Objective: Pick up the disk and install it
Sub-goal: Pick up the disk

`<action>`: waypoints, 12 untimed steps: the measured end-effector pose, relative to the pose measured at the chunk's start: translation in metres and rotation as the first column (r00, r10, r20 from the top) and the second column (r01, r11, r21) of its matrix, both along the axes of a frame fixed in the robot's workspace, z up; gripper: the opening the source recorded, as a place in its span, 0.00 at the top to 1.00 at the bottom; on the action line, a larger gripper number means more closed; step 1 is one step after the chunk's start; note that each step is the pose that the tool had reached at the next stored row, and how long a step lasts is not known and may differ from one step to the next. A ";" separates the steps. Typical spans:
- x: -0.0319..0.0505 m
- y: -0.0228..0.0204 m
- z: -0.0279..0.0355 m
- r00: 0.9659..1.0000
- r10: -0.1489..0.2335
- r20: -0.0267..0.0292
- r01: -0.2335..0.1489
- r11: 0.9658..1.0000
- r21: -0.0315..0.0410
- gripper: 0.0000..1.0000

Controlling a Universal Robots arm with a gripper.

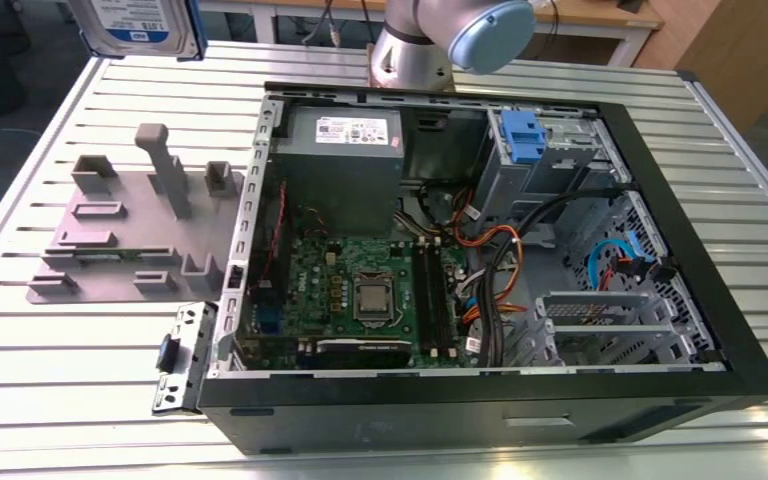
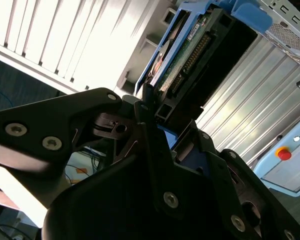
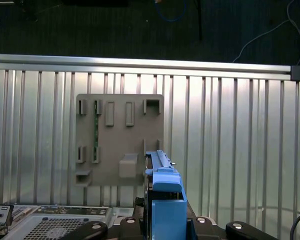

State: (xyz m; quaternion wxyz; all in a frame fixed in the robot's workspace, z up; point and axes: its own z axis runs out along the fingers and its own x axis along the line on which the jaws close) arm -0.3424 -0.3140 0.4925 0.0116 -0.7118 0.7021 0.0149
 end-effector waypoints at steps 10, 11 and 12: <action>0.0055 0.0000 0.0000 1.000 0.000 0.000 0.000 1.000 0.000 0.64; 0.0060 0.0000 0.0000 1.000 0.000 0.000 0.000 1.000 0.000 0.64; 0.0066 0.0000 0.0000 1.000 0.000 0.000 0.000 1.000 0.000 0.64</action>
